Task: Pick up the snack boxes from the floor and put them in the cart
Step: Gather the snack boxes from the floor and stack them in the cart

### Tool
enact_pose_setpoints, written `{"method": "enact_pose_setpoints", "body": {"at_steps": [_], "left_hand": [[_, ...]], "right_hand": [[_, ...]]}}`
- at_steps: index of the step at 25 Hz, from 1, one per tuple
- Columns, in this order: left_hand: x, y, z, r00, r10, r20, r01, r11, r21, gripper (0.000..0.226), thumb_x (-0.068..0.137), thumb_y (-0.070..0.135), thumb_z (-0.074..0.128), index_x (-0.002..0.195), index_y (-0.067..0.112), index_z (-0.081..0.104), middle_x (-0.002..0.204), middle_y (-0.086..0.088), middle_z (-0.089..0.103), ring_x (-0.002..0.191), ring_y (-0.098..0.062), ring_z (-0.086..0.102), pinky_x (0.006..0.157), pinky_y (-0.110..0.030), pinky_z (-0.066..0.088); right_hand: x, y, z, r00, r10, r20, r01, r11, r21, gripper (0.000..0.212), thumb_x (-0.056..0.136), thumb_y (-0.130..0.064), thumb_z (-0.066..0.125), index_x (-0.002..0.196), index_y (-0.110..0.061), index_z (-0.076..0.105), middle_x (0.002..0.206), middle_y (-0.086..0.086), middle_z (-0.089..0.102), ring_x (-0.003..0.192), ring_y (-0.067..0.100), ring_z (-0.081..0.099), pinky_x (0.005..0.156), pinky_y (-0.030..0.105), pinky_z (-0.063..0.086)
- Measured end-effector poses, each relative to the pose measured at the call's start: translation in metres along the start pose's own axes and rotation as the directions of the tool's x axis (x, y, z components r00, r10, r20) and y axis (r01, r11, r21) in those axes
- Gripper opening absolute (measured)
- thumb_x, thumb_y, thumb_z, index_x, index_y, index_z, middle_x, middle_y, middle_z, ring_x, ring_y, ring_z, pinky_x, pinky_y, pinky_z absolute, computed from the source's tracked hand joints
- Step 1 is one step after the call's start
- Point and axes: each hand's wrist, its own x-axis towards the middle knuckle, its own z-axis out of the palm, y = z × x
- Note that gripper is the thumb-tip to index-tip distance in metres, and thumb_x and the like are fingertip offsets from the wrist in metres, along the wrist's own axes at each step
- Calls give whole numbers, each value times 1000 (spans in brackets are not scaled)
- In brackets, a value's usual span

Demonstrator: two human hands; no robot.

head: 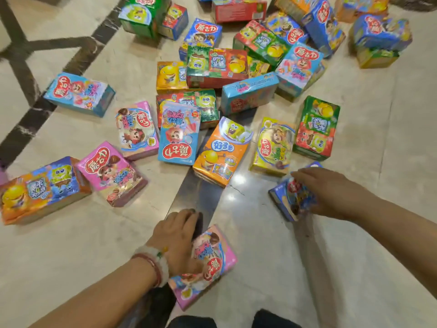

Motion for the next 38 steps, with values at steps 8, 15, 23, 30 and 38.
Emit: {"method": "enact_pose_setpoints", "body": {"at_steps": [8,15,23,30,38], "left_hand": [[11,11,13,994,2,-110,-3,1000,-13,96,66,66,66,144,25,28,153,-2,16,137,-26,23,108,-38,30],[36,6,-15,977,-57,-207,-44,892,-450,74,71,34,80,130,29,35,117,11,52,108,-10,54,90,-20,44],[22,17,-77,979,-184,-85,-21,326,-945,62,62,11,87,109,26,50,102,-1,70,88,-15,69,81,-38,56],[-110,56,-220,958,-286,-9,46,187,-981,81,47,30,89,118,9,56,100,-5,73,88,-21,71,83,-46,56],[-313,138,-455,943,-305,-133,-74,200,-977,99,37,46,88,119,3,53,103,-11,71,90,-26,70,84,-49,55]], "right_hand": [[28,-4,3,988,105,112,-83,980,-183,81,81,-32,68,146,-21,20,142,0,40,127,20,41,97,27,39],[19,5,12,997,67,49,-50,957,-287,72,74,-47,69,135,-22,40,120,3,44,110,22,44,86,28,35],[-19,0,2,940,326,102,-317,723,614,36,85,-23,68,112,-16,46,104,3,57,88,19,56,68,27,40],[-151,-64,-154,850,414,325,-145,-410,901,21,86,-2,61,106,-6,57,94,12,73,71,22,71,64,37,59],[-336,-76,-419,887,391,246,-8,-519,855,24,85,-12,62,108,-4,61,94,13,74,69,23,71,59,34,60]]}}
